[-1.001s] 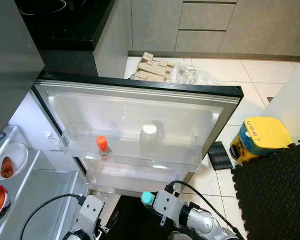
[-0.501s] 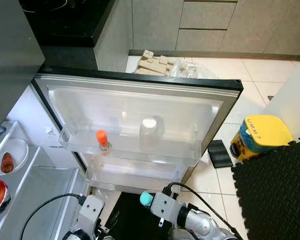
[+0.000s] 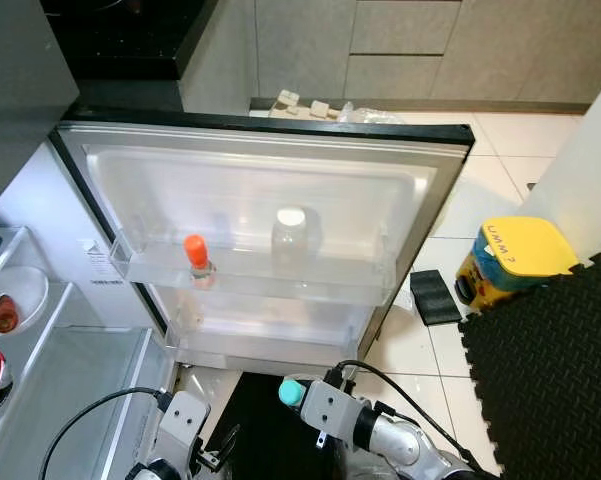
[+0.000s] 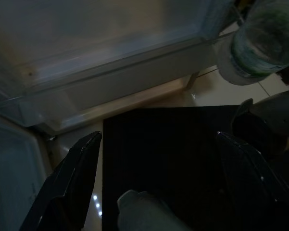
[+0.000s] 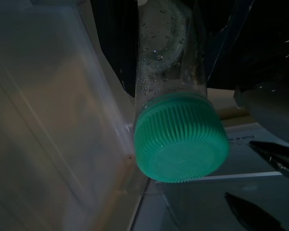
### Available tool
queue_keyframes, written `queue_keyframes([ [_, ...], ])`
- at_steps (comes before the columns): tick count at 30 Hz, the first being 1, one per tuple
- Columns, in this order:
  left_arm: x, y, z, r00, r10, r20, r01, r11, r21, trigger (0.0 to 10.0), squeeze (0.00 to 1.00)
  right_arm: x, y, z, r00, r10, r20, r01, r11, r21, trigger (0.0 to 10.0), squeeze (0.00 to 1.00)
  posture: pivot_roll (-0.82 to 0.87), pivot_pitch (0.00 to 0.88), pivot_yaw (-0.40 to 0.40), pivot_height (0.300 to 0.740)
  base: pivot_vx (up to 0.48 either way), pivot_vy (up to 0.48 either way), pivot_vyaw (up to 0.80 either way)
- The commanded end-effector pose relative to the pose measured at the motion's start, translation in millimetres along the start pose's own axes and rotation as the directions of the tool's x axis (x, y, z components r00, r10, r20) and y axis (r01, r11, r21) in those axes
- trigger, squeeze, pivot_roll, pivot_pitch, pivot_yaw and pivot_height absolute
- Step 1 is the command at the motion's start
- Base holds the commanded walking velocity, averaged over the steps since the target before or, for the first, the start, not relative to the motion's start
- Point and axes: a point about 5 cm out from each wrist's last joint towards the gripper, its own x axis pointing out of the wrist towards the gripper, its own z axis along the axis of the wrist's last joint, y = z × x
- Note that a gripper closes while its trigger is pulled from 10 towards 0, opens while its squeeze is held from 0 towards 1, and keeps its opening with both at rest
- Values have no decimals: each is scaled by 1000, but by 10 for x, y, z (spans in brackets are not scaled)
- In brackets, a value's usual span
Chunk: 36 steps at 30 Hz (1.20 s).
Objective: Restocking fridge
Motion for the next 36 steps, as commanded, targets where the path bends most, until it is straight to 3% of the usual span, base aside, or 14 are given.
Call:
queue_keyframes([
  [1,-46,14,-25,1000,2,-1,-2,1000,-1,10000,0,8,-14,41,999,-14,34,14,1000,-2,10000,0,-167,142,17,661,0,0,0],
  [8,17,19,216,987,0,159,-7,999,42,10000,0,70,-94,143,996,-32,87,33,999,-10,10000,0,-173,148,13,641,0,0,0],
  [16,34,-23,360,967,-5,255,-7,999,48,10000,0,85,-135,174,994,-43,103,45,999,-20,10000,0,-170,154,11,641,0,0,0],
  [19,34,-19,388,963,-3,269,-11,999,52,10000,0,92,-173,197,992,-53,116,56,998,-24,10000,0,-162,161,8,641,0,0,0],
  [23,14,0,412,960,-5,280,-14,998,67,10000,0,145,-374,321,978,-119,171,120,993,3,10000,0,-157,166,8,641,0,0,0],
  [29,-28,6,411,961,-8,278,-11,998,67,10000,0,185,-539,390,967,-177,184,179,984,9,10000,0,-147,179,7,641,0,0,0],
  [36,-60,5,430,959,-16,283,-6,997,78,10000,0,209,-576,377,970,-185,159,183,983,27,10000,0,-124,204,-1,641,0,0,0],
])
